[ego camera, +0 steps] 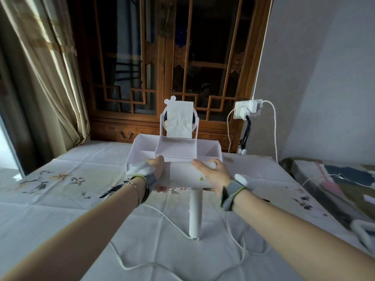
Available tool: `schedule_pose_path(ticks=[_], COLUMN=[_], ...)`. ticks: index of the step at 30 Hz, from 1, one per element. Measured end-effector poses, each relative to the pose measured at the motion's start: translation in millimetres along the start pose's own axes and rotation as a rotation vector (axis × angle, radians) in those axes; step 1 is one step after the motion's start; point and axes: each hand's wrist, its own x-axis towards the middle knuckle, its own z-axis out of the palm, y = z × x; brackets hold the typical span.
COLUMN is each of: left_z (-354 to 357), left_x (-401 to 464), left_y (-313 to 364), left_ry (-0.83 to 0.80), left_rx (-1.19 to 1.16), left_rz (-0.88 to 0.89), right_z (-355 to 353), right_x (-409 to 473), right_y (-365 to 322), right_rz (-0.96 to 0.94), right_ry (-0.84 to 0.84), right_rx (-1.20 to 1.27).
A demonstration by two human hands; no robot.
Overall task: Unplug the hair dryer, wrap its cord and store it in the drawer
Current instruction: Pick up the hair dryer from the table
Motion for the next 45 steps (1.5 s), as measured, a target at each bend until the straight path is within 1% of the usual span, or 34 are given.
schedule_pose_path(ticks=[2,4,10,14,18,21,25,27,30,32,35,38,45], left_z=[-5.0,-7.0,-2.5,2.6,2.4,2.0,3.4,3.2,0.6,-0.4,2.3,3.6,0.5], left_x=[-0.4,-3.4,-2.7,-3.4,-13.6,-13.9,-10.1,-5.4,2.0,2.7,1.9,2.4,2.7], left_y=[-2.2,-4.1,-5.1,-8.3,-16.2,-18.5,-16.8,-13.4,-7.3,-3.4,-0.9,-1.0,-3.0], left_ry=[0.005,0.000,0.042,0.094,0.069,0.069,0.065,0.054,0.017,-0.011,-0.011,0.000,-0.031], left_rx=[-0.015,-0.013,0.050,0.036,0.015,0.005,0.010,0.049,0.101,0.081,0.046,0.033,0.085], left_rz=[-0.016,0.006,0.149,0.304,0.439,0.474,0.444,0.376,0.220,0.130,0.063,0.069,0.081], right_z=[3.4,4.4,-2.9,-7.0,-10.5,-11.1,-10.2,-10.2,-9.3,-8.9,-8.4,-9.1,-14.1], right_x=[-1.7,-3.3,-7.5,-7.9,-5.8,-6.1,-6.7,-8.1,-10.2,-11.1,-12.0,-13.4,-14.1], right_y=[-1.4,-2.8,-4.9,-4.5,-2.8,-3.3,-3.4,-2.7,-2.8,-3.4,-4.5,-5.5,-6.7], right_rz=[-0.012,0.009,0.077,0.084,0.093,0.089,0.077,0.067,0.061,0.056,0.059,0.071,0.097], right_ry=[-0.013,-0.036,-0.053,-0.054,-0.062,-0.070,-0.063,-0.058,-0.060,-0.067,-0.075,-0.080,-0.115], right_rx=[-0.031,-0.038,0.013,0.031,0.008,-0.004,0.015,0.020,0.039,0.036,0.031,0.023,-0.017])
